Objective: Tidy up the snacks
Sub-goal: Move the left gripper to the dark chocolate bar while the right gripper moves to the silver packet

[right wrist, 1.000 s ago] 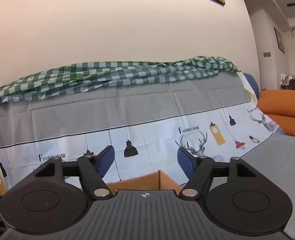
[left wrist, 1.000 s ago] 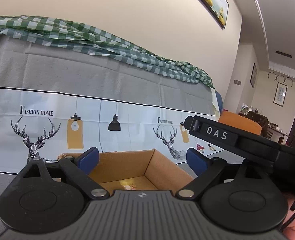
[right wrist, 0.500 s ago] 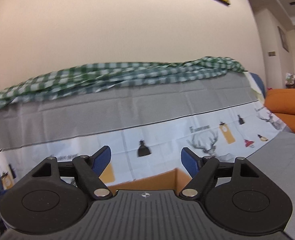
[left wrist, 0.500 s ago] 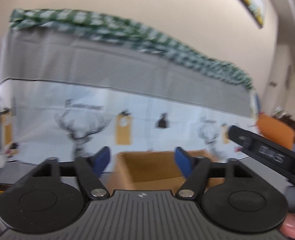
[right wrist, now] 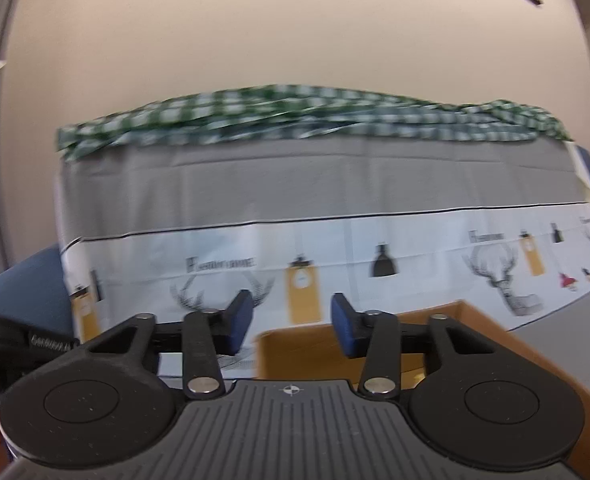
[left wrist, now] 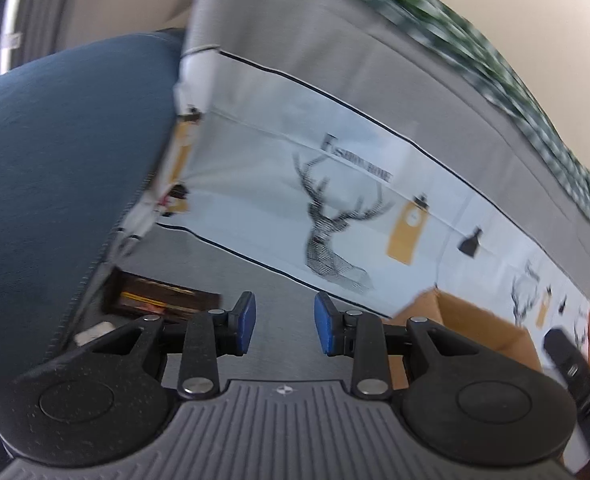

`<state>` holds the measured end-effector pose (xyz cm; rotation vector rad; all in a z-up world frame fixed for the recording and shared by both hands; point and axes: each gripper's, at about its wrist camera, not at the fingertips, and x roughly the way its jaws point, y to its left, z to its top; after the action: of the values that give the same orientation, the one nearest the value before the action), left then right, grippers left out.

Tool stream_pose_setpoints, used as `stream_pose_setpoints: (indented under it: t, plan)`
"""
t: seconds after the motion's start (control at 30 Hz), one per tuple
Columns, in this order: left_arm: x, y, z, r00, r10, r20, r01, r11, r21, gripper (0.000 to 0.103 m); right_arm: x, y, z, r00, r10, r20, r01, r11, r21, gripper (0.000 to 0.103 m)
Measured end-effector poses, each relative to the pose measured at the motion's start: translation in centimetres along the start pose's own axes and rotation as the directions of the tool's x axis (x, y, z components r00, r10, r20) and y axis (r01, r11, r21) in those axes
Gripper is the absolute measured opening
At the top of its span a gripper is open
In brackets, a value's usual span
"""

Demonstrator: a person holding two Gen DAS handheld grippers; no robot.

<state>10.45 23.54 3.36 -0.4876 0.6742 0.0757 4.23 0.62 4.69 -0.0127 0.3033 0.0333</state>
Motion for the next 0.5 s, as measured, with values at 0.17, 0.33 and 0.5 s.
stream_pose_setpoints:
  t: [0.17, 0.33, 0.5]
  plan:
    - [-0.9, 2.0, 1.0, 0.998, 0.052, 0.022, -0.051, 0.998, -0.026, 0.035, 0.4, 4.5, -1.4, 0.989, 0.129, -0.070, -0.137, 0.983, -0.120, 0.040]
    - [-1.0, 3.4, 1.2, 0.998, 0.066, 0.011, -0.066, 0.997, -0.051, 0.035, 0.9, 8.6, -3.9, 0.963, 0.218, -0.157, -0.250, 0.942, -0.223, 0.040]
    - [-0.9, 4.4, 1.2, 0.996, 0.085, 0.002, -0.085, 0.995, -0.057, 0.035, 2.7, 11.4, -7.2, 0.923, 0.264, -0.280, -0.339, 0.903, -0.265, 0.041]
